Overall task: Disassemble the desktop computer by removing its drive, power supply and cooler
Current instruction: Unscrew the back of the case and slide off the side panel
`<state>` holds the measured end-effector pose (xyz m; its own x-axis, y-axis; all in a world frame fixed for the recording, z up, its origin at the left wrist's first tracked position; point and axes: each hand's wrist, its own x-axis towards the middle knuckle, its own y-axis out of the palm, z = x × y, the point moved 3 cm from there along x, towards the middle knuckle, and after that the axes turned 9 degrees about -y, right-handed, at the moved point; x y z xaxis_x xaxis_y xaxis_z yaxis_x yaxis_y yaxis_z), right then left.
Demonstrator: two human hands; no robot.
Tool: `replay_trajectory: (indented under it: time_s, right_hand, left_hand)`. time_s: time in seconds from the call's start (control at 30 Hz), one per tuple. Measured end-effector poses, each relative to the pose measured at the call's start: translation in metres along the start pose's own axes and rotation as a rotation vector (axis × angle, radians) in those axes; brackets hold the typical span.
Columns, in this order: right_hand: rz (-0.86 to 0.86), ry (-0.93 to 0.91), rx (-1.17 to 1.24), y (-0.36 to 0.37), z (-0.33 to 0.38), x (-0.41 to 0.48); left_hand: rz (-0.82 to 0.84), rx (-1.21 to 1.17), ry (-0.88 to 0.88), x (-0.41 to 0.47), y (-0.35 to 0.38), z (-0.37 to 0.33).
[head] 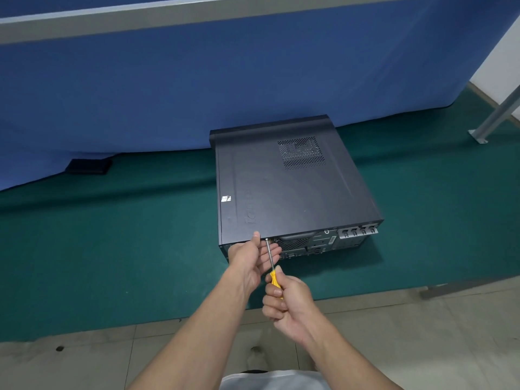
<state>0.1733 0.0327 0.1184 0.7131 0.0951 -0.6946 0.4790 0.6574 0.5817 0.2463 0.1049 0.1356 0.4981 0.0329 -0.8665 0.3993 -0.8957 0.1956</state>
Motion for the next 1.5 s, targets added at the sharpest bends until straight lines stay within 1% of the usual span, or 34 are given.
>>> replay_trajectory:
  time_s: [0.1,0.13,0.2,0.23,0.27,0.33,0.37,0.43,0.47,0.53,0.57,0.63,0.7,0.77,0.87,0.97,1.03,1.07,1.1,1.13,1.23,1.27,1.3,1.33,1.37,1.4,1.5]
  right_hand:
    - [-0.129,-0.17,-0.378,0.005,0.002,-0.002]
    - [-0.155,-0.227,-0.579,0.007,0.004,-0.004]
    - [-0.234,-0.349,-1.079,0.009,0.008,-0.006]
    - [-0.267,-0.399,-1.26,0.011,0.01,-0.007]
    - [-0.289,-0.424,-1.344,0.013,0.012,-0.009]
    - [-0.296,-0.437,-1.34,0.014,0.013,-0.009]
    - [-0.276,-0.432,-1.284,0.013,0.013,-0.009]
    - [-0.196,-0.377,-1.022,0.01,0.012,-0.01]
    - [-0.155,-0.325,-0.842,0.007,0.012,-0.01]
    - [-0.06,-0.158,-0.503,0.0,0.014,-0.015]
    - [0.005,-0.061,-0.385,-0.004,0.016,-0.018]
    - [0.148,0.083,-0.273,-0.012,0.021,-0.025]
    - [0.211,0.099,-0.291,-0.017,0.023,-0.026]
    - [0.181,-0.007,-0.441,-0.017,0.023,-0.022]
    - [0.041,-0.225,-0.885,-0.007,0.022,-0.021]
    - [-0.076,-0.397,-1.298,-0.001,0.021,-0.024]
    - [-0.099,-0.491,-1.458,-0.001,0.019,-0.026]
    - [-0.083,-0.507,-1.46,-0.001,0.019,-0.026]
    - [-0.045,-0.489,-1.394,-0.003,0.021,-0.027]
    - [0.003,-0.428,-1.258,-0.005,0.023,-0.027]
    - [0.181,-0.057,-0.606,-0.011,0.028,-0.033]
    - [0.218,0.027,-0.445,-0.013,0.029,-0.036]
    - [0.243,0.054,-0.381,-0.015,0.03,-0.037]
    - [0.254,0.036,-0.392,-0.015,0.03,-0.037]
    - [0.248,-0.013,-0.455,-0.015,0.029,-0.036]
    - [0.224,-0.084,-0.568,-0.013,0.028,-0.035]
    - [0.077,-0.302,-1.076,-0.005,0.023,-0.033]
  left_hand:
    - [-0.004,-0.003,0.003,0.0,0.0,0.0]
    - [-0.005,-0.003,0.004,0.0,0.0,0.0]
    - [-0.001,-0.008,0.005,0.0,0.0,0.0]
    - [0.002,-0.012,0.006,-0.001,0.0,0.001]
    - [0.008,-0.012,0.009,-0.001,0.0,0.001]
    - [0.03,0.018,0.034,-0.003,0.001,0.002]
    - [0.038,0.039,0.054,-0.004,0.001,0.003]
    - [0.025,0.052,0.091,-0.005,0.003,0.004]
    - [0.012,0.043,0.101,-0.004,0.003,0.004]
    - [0.003,0.04,0.108,-0.004,0.005,0.004]
    - [0.002,0.045,0.107,-0.004,0.005,0.005]
    - [0.0,0.05,0.107,-0.003,0.006,0.005]
    - [0.004,0.045,0.113,-0.003,0.006,0.005]
    - [0.005,0.023,0.124,-0.003,0.007,0.005]
    - [-0.024,0.028,0.151,0.0,0.004,0.008]
    - [-0.12,0.107,0.202,0.004,0.002,0.009]
    - [-0.178,0.139,0.229,0.006,0.003,0.009]
    - [-0.197,0.137,0.237,0.007,0.003,0.009]
    - [-0.208,0.127,0.237,0.007,0.005,0.009]
    - [-0.208,0.114,0.233,0.007,0.005,0.008]
    - [-0.145,0.061,0.197,0.003,0.008,0.007]
    - [-0.111,0.041,0.183,0.002,0.008,0.006]
    - [-0.074,0.028,0.17,0.0,0.008,0.005]
    - [-0.037,0.018,0.159,-0.001,0.008,0.005]
    - [-0.008,0.009,0.151,-0.001,0.007,0.005]
    - [0.007,0.004,0.145,-0.001,0.006,0.006]
    - [-0.046,0.046,0.168,0.001,0.002,0.008]
